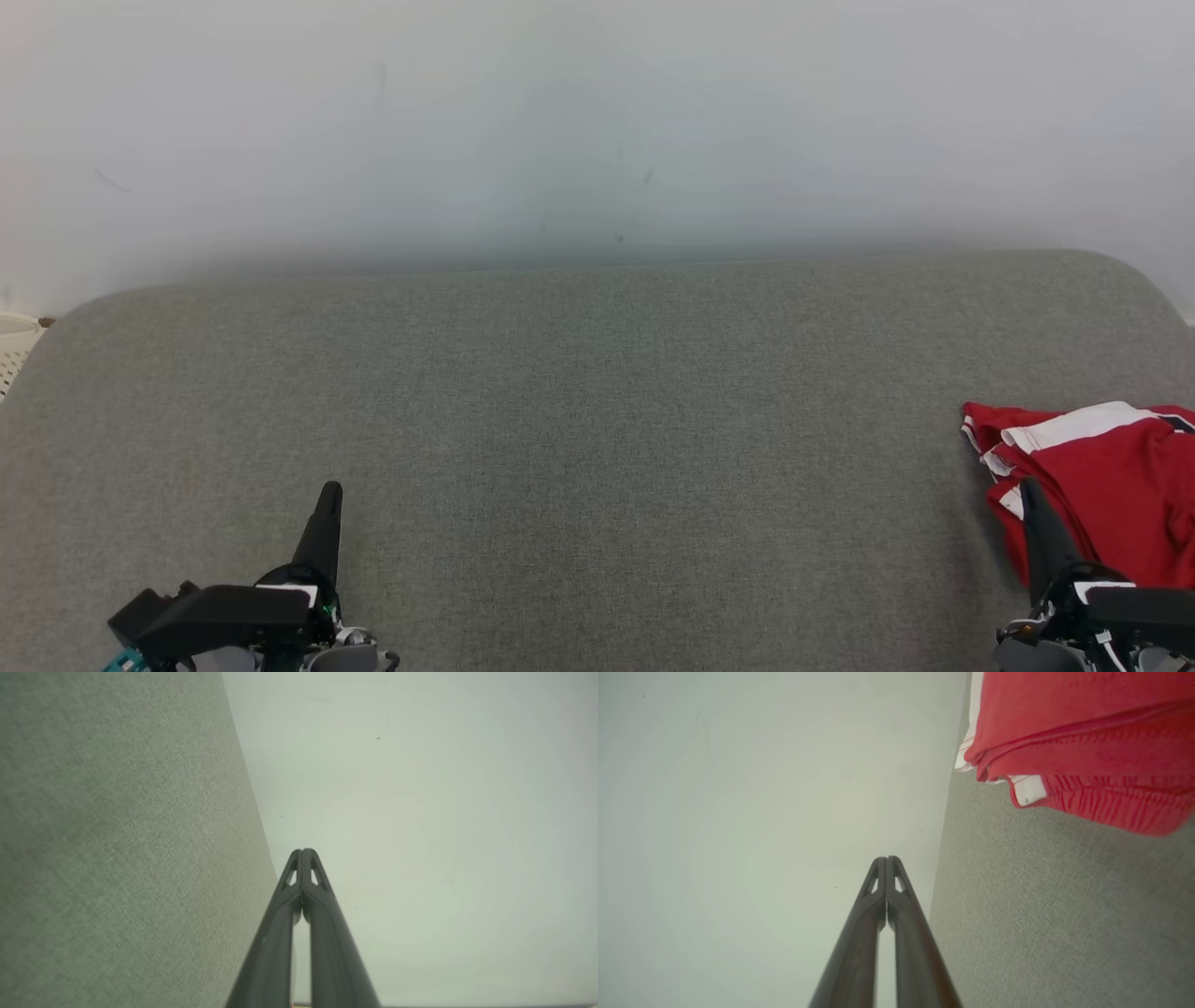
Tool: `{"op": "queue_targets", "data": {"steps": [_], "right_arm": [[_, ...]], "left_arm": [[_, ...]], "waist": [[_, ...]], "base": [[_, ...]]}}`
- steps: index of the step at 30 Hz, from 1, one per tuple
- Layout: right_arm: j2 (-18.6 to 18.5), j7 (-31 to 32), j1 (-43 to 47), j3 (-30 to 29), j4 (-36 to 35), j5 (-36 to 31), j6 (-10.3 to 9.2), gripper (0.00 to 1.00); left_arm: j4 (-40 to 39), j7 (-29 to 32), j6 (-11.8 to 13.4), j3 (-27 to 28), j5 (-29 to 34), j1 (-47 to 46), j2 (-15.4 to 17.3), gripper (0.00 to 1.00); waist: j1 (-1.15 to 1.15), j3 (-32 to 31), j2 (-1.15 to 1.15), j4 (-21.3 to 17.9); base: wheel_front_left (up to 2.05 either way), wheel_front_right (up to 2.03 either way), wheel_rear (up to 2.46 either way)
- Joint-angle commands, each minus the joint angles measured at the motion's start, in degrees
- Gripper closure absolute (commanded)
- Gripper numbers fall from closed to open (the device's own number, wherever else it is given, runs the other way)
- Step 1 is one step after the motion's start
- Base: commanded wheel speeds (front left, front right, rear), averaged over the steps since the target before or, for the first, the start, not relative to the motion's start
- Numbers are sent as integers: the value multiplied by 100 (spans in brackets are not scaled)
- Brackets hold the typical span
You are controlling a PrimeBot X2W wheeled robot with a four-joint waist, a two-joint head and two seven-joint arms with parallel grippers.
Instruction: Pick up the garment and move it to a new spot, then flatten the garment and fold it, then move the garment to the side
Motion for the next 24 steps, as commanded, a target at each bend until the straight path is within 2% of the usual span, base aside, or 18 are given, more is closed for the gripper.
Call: {"op": "queue_targets", "data": {"steps": [1, 11, 24], "right_arm": [[-17, 29, -61, -35, -20, 141, -9, 100], [-18, 97, -123, -106, -19, 484, -10, 100], [-17, 87, -118, -99, -19, 470, -10, 100]], "left_arm": [[5, 37, -38, 22, -138, -130, -17, 100], [18, 128, -51, 34, -485, -224, -29, 100], [16, 120, -47, 32, -472, -199, -28, 100]], "waist": [[0, 17, 0, -3], [0, 96, 0, -14], [0, 98, 0, -14]], "base": [[0, 0, 0], [0, 0, 0], [0, 0, 0]]}}
